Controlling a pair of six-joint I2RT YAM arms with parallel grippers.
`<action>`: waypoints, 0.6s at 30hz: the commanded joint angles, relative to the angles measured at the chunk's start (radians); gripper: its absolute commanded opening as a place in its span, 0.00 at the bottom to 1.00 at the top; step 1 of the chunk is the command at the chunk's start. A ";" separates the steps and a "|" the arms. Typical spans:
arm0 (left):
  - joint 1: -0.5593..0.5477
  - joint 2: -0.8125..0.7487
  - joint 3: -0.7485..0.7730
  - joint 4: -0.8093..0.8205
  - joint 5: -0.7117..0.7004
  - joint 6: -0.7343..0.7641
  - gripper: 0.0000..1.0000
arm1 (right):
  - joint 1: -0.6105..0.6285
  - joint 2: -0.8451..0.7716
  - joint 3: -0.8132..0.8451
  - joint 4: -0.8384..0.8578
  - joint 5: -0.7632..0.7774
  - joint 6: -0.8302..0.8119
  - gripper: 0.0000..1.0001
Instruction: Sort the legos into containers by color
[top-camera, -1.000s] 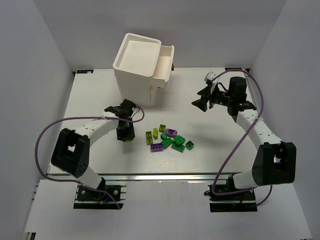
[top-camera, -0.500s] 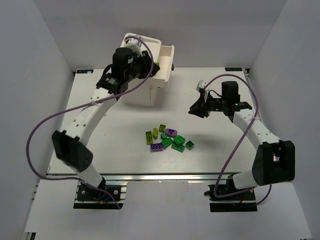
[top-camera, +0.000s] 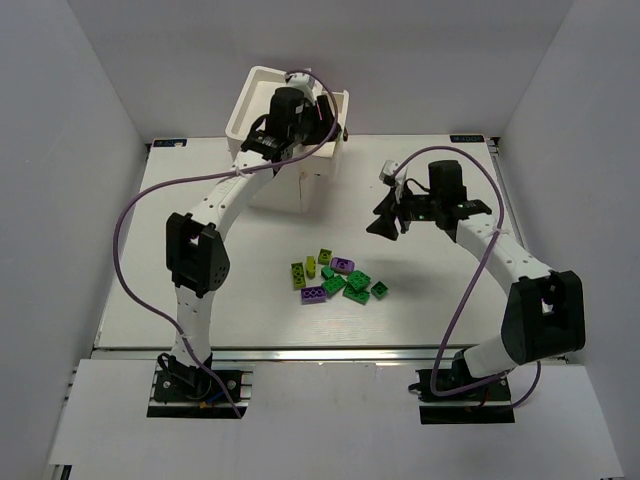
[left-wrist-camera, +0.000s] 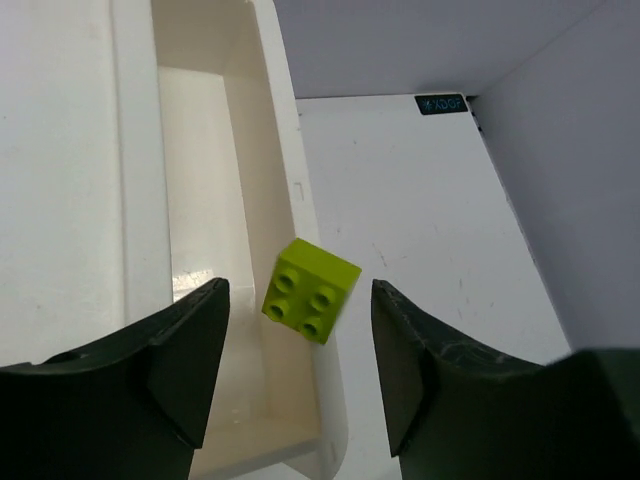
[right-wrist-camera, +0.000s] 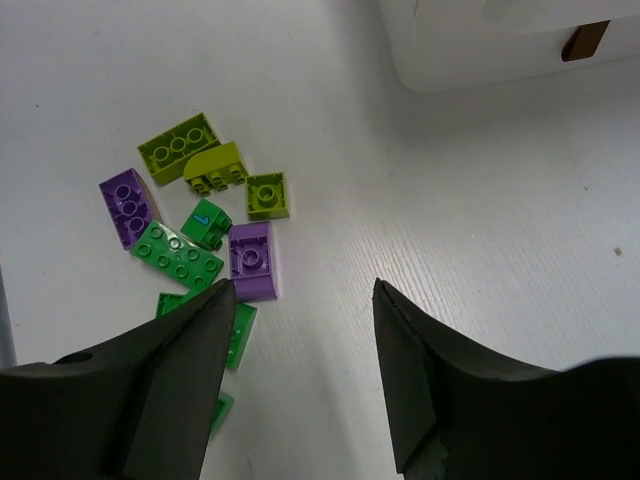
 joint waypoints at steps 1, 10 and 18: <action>0.006 -0.028 0.053 -0.045 -0.042 0.007 0.69 | 0.019 0.018 0.048 0.007 0.020 -0.002 0.63; -0.003 -0.128 0.024 -0.042 -0.095 0.003 0.76 | 0.056 0.075 0.077 -0.054 -0.039 -0.145 0.68; 0.006 -0.508 -0.331 -0.022 -0.064 -0.007 0.16 | 0.123 0.277 0.189 -0.135 -0.069 -0.315 0.58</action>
